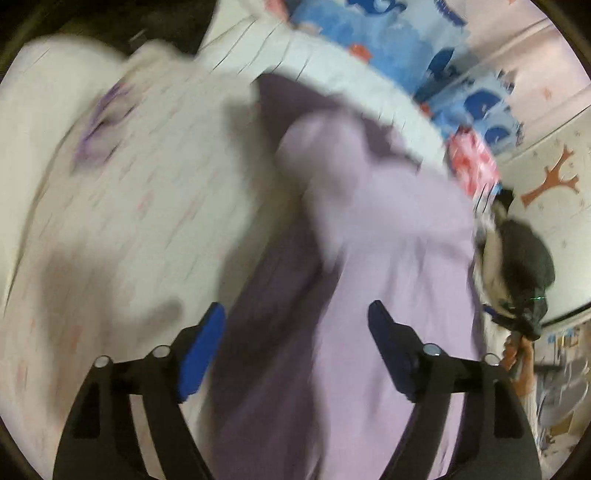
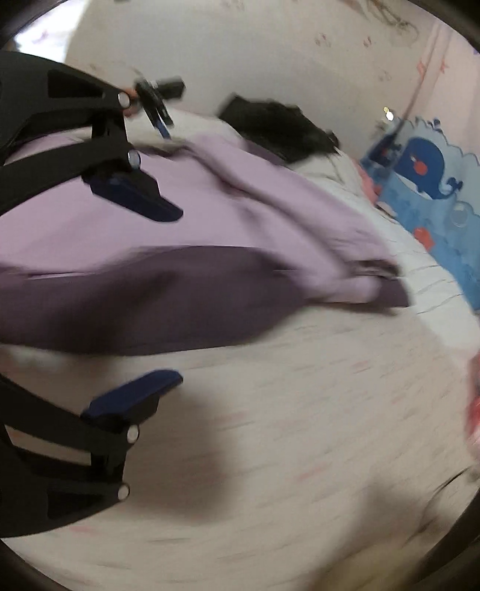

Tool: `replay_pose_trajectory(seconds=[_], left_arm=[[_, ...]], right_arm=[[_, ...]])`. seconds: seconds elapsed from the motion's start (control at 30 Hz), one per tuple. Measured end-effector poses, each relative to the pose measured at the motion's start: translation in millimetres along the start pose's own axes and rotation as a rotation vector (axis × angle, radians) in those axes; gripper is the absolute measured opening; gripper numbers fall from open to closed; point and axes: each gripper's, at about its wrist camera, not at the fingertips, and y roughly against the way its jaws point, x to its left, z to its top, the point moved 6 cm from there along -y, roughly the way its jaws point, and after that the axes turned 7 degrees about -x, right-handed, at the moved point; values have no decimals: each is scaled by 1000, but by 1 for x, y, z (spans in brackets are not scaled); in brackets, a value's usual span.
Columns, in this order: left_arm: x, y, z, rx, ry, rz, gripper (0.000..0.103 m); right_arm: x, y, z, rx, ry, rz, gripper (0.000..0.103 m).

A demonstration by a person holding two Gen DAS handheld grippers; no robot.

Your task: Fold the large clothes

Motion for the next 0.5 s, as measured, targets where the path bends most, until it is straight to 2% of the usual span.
replay_pose_trajectory(seconds=[0.03,0.1,0.17,0.2,0.3,0.33,0.4,0.43,0.47,0.5], left_arm=[[12,13,-33,29,18,12,80],[23,25,-78,86,57,2,80],[26,31,-131,168,100,-15,80],[21,33,-150,183,100,-27,80],[-3,43,-185,194,50,-40,92],[-16,46,-198,203,36,-49,94],[-23,48,-207,182,1,-7,94],[-28,49,-208,159,-7,13,93],[-30,49,-206,143,8,19,79],[-31,50,-205,131,35,23,69]], right_arm=[[0,11,-20,16,-12,19,81],[3,29,-69,63,-40,92,84],[7,40,-111,107,-38,115,85],[11,41,-127,138,-30,120,86],[25,41,-165,206,0,124,87],[30,39,-171,215,11,116,87],[46,34,-185,197,53,134,85],[50,33,-187,168,68,133,66],[55,29,-187,137,74,118,49],[57,26,-185,110,43,120,25]])
